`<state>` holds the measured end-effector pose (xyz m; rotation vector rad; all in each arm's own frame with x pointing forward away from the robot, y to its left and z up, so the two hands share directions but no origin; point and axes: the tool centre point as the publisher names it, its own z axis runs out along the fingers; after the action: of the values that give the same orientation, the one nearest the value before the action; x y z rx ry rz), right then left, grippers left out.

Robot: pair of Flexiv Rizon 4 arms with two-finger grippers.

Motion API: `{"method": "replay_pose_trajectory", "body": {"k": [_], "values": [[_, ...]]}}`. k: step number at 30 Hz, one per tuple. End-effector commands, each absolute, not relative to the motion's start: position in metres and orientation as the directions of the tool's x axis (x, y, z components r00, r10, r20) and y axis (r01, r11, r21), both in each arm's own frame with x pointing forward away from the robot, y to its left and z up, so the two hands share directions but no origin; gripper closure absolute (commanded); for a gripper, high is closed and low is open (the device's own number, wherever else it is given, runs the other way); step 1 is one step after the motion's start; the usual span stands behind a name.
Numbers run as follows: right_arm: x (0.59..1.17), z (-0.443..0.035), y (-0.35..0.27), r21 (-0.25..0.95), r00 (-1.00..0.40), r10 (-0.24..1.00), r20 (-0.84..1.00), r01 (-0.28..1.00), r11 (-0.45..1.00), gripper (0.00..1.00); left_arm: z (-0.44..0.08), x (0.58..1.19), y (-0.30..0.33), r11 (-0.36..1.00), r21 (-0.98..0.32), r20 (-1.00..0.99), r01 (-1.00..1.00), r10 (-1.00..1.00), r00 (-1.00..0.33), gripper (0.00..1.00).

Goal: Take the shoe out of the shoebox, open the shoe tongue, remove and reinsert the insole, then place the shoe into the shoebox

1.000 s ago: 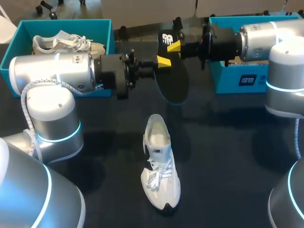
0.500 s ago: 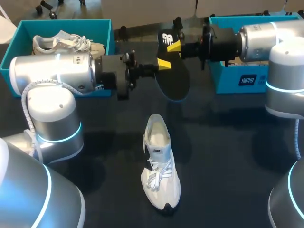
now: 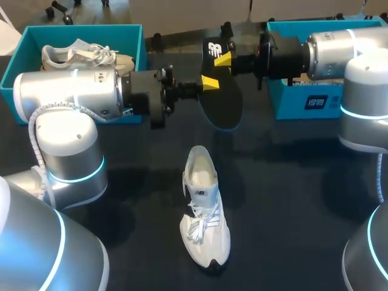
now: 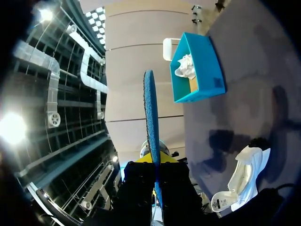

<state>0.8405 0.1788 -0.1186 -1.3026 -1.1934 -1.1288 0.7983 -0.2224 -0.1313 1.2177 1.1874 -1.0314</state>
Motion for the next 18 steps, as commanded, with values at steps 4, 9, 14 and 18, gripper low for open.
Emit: {"method": "replay_pose_trajectory", "body": {"k": [4, 9, 14, 18], "values": [[0.8385, -0.1188, 0.1796, -0.074, 0.076, 0.062, 0.995, 0.997, -0.023, 0.58, -0.1323, 0.7992, -0.2226, 0.094, 0.131, -0.991, 0.987, 0.043, 0.127, 1.0], [0.8381, -0.1174, 0.1794, -0.071, 0.073, 0.064, 0.995, 0.997, -0.027, 0.35, -0.1323, 0.799, -0.222, 0.094, 0.134, -0.991, 0.987, 0.044, 0.13, 1.0], [0.8373, -0.1174, 0.1791, -0.07, 0.072, 0.063, 0.995, 0.997, -0.03, 0.14, -0.1322, 0.7988, -0.2208, 0.093, 0.137, -0.99, 0.986, 0.044, 0.133, 1.0], [0.8354, -0.1189, 0.1779, -0.07, 0.072, 0.062, 0.995, 0.997, -0.034, 0.0, -0.1316, 0.7988, -0.2184, 0.094, 0.138, -0.99, 0.986, 0.042, 0.135, 1.0]]}}
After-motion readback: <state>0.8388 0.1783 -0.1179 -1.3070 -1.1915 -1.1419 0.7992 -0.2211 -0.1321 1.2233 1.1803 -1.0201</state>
